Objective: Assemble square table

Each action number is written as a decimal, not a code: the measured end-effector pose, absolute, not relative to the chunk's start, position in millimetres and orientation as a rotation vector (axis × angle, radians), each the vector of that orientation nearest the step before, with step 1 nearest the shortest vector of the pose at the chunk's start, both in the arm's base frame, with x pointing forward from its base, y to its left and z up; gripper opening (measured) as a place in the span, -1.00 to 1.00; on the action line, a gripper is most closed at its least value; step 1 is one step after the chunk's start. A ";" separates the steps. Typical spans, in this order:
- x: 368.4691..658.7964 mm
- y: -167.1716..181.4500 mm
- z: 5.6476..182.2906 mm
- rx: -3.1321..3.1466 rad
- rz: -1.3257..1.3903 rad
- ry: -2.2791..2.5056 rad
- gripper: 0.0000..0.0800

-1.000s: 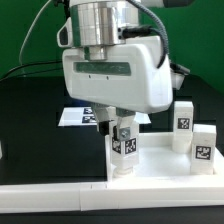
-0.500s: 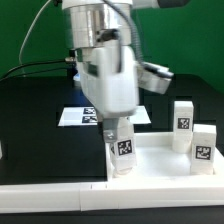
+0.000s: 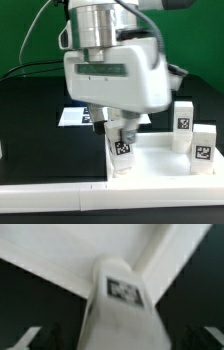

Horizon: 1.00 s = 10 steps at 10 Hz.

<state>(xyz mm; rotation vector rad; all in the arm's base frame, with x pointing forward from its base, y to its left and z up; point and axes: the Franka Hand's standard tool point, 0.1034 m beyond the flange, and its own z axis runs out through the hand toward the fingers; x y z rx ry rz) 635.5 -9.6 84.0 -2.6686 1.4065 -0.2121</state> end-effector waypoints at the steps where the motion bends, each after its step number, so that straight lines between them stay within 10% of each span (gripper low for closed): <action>1: 632.1 0.3 83.3 -2.762 -0.206 1.219 0.57; 9: 625.6 -1.8 81.3 -3.081 -0.172 0.196 0.62; 10: 625.4 -1.7 80.9 -3.076 -0.170 0.245 0.31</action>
Offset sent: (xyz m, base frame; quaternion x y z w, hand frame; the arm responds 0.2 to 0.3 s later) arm 0.0000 0.0000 0.0000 0.0000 0.0000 -0.1938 0.9810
